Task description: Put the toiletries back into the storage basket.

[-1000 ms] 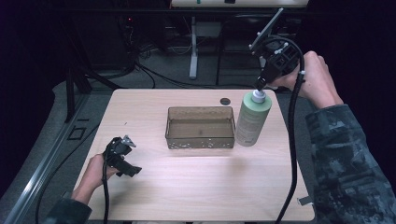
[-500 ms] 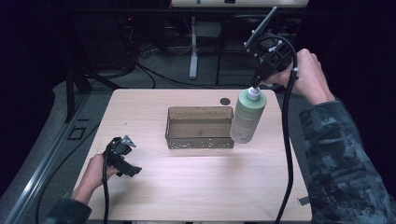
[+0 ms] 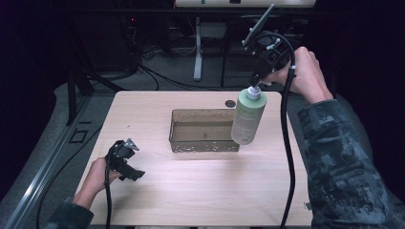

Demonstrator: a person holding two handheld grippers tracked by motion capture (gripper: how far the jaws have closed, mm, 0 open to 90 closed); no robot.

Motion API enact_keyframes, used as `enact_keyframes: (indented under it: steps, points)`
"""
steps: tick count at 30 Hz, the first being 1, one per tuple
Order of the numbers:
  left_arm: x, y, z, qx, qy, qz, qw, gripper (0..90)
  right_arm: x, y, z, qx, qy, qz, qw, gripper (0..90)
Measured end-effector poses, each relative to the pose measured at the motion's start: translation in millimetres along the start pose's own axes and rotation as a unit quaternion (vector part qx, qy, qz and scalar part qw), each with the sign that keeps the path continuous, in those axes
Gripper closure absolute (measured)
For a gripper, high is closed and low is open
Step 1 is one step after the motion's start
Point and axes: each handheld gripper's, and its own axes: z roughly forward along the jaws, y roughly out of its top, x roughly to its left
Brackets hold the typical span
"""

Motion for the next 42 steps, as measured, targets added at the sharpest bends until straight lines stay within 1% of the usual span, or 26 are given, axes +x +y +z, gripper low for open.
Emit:
enact_keyframes:
  steps: [20, 32, 42]
  points:
    - [0.2, -0.1, 0.0, 0.0, 0.0, 0.0, 1.0, 0.2, 3.1, 21.4, 10.2, -0.007, 0.002, -0.005, 1.0, 63.3]
    - [0.1, 0.0, 0.4, 0.002, -0.002, 0.0, 1.0, 0.2, 3.1, 30.2, 19.9, -0.009, 0.007, -0.004, 0.9999, 63.3]
    - [0.1, 0.0, 0.5, 0.003, -0.002, 0.0, 1.0, 0.2, 4.4, 37.1, 27.5, -0.01, 0.01, -0.011, 0.9998, 63.3]
